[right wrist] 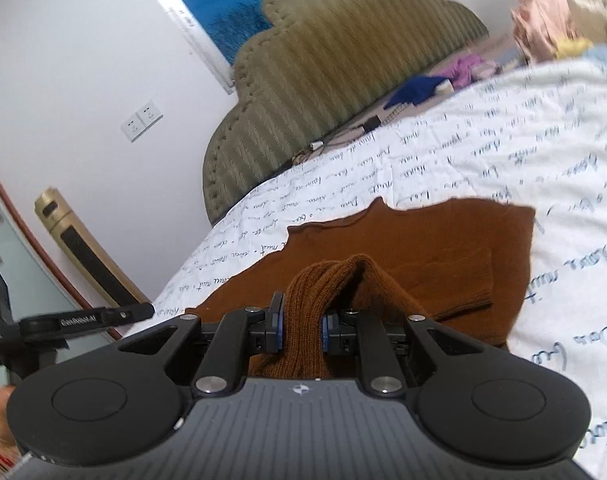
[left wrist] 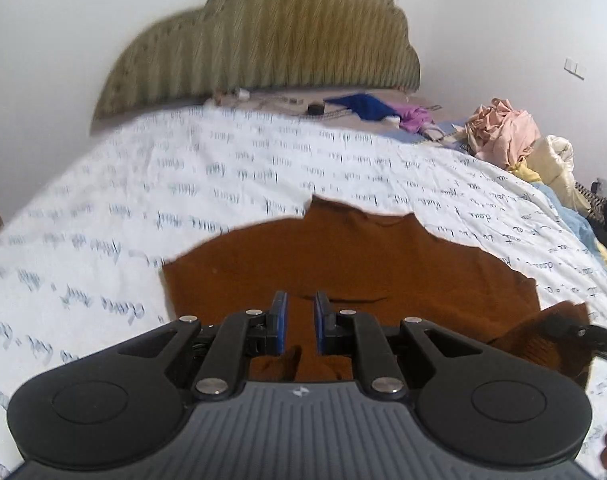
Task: Fold small clothes
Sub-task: 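Lift the hem with both grippers and fold it over toward the collar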
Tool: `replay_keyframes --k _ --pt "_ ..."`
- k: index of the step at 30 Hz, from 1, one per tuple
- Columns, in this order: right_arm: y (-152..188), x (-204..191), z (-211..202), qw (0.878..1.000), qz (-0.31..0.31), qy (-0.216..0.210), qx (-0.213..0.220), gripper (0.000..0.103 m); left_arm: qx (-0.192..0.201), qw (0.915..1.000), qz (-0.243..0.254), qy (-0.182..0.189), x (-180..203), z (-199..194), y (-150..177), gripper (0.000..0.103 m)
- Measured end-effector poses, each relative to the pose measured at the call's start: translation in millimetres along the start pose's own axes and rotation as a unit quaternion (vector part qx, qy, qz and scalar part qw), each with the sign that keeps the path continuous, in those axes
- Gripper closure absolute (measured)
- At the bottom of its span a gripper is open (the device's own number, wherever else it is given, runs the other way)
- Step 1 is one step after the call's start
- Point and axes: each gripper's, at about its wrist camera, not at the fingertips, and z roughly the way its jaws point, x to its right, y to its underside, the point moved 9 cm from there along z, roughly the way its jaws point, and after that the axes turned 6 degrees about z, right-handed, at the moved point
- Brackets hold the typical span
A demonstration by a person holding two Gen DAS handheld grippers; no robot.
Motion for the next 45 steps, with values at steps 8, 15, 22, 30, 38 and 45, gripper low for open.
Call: replay_keyframes --k 8,15,22,30,38,45 --pt "14.4 17.5 11.0 1.0 0.012 0.01 -0.027 0.082 -0.048 0.9971 -0.006 0.059 -17.3 -2.4 39.0 0.025" --pt "15.7 14.7 12.9 0.999 0.007 0.01 -0.032 0.082 -0.065 0.99 -0.02 0.123 -12.0 10.6 46.5 0.026" --pt "16.7 16.6 13.7 0.999 0.008 0.014 -0.036 0.081 -0.086 0.9817 -0.029 0.167 -6.4 18.7 51.3 0.04" --pt "18.9 17.7 13.7 0.999 0.011 0.016 -0.039 0.08 -0.109 0.9795 0.009 0.169 -1.1 35.3 58.5 0.04" --pt "20.8 21.6 13.7 0.999 0.012 0.02 -0.04 0.08 -0.141 0.973 -0.007 0.183 -3.3 43.0 78.3 0.097" --pt "13.8 15.7 -2.6 1.0 0.013 0.014 -0.014 0.081 -0.077 0.9712 -0.079 0.211 -20.1 -3.8 54.0 0.098"
